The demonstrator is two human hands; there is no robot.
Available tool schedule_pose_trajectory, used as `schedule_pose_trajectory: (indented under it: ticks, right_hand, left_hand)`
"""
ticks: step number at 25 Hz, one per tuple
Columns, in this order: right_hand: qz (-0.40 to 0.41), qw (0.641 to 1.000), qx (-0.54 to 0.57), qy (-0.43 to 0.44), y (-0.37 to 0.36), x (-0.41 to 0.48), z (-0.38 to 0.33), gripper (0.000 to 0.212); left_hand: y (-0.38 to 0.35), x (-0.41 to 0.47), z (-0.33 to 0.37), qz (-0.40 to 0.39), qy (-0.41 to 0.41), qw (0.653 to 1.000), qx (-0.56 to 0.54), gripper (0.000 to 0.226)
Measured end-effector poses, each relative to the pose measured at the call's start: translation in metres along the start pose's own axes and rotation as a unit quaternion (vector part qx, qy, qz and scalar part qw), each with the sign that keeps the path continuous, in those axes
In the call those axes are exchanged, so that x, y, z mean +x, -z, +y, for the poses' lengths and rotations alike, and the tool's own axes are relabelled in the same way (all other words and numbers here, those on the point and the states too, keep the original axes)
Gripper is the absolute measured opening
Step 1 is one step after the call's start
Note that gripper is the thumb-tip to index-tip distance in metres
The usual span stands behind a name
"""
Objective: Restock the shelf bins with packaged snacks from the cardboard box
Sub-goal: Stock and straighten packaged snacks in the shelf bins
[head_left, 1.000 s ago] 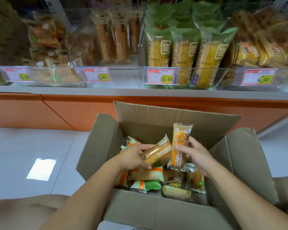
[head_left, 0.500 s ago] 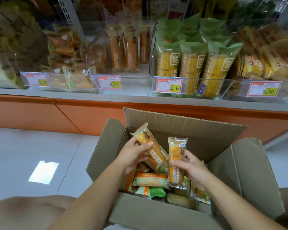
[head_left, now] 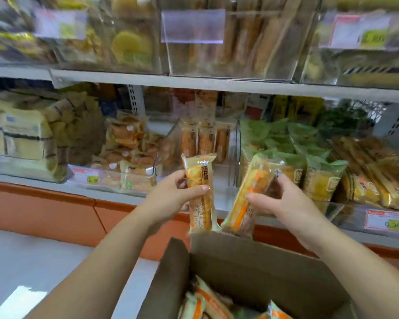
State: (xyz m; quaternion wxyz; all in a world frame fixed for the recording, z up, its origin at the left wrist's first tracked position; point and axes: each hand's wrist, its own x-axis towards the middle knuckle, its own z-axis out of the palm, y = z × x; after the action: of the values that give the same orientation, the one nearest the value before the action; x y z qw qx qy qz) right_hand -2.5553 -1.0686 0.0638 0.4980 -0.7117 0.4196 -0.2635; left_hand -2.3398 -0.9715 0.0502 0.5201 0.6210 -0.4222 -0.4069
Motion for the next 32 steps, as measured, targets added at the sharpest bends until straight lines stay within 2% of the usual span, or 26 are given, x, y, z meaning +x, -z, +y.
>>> schedule_pose_trajectory:
  ticks: [5, 8, 10, 13, 17, 18, 22, 28, 30, 31, 32]
  right_hand:
    - [0.093, 0.989, -0.072, 0.088, -0.021, 0.098, -0.066, 0.063]
    - [0.091, 0.982, -0.127, 0.103, -0.047, 0.156, -0.082, 0.093]
    - [0.085, 0.972, -0.198, 0.09, -0.055, 0.191, -0.079, 0.101]
    - [0.065, 0.908, -0.406, 0.083, -0.052, 0.228, -0.058, 0.086]
    - [0.073, 0.767, -0.635, 0.062, -0.049, 0.252, -0.048, 0.095]
    - [0.064, 0.749, -0.657, 0.053, -0.048, 0.255, -0.05, 0.096]
    - [0.041, 0.763, -0.645, 0.036, -0.038, 0.264, -0.053, 0.096]
    - [0.032, 0.654, -0.755, 0.043, -0.051, 0.267, -0.052, 0.082]
    - [0.043, 0.664, -0.744, 0.057, -0.052, 0.259, -0.058, 0.08]
    - [0.053, 0.688, -0.719, 0.083, -0.053, 0.251, -0.061, 0.076]
    - [0.06, 0.73, -0.672, 0.111, -0.056, 0.239, -0.064, 0.069]
  left_hand:
    - [0.037, 0.035, 0.009, 0.1, -0.058, 0.993, -0.031, 0.018]
    - [0.052, 0.049, -0.003, 0.131, -0.061, 0.987, -0.064, 0.022]
    - [0.06, 0.056, -0.011, 0.134, -0.058, 0.986, -0.078, 0.022]
    - [0.066, 0.06, -0.02, 0.129, -0.055, 0.986, -0.091, 0.022]
    - [0.069, 0.067, -0.022, 0.12, -0.062, 0.987, -0.093, 0.02]
    - [0.069, 0.069, -0.023, 0.117, -0.064, 0.986, -0.095, 0.019]
    - [0.072, 0.072, -0.024, 0.109, -0.065, 0.988, -0.09, 0.021]
    - [0.073, 0.069, -0.021, 0.091, -0.061, 0.991, -0.073, 0.02]
    - [0.073, 0.067, -0.02, 0.086, -0.063, 0.992, -0.065, 0.02]
    - [0.073, 0.066, -0.019, 0.085, -0.065, 0.992, -0.061, 0.02]
    - [0.073, 0.065, -0.018, 0.084, -0.068, 0.993, -0.055, 0.02]
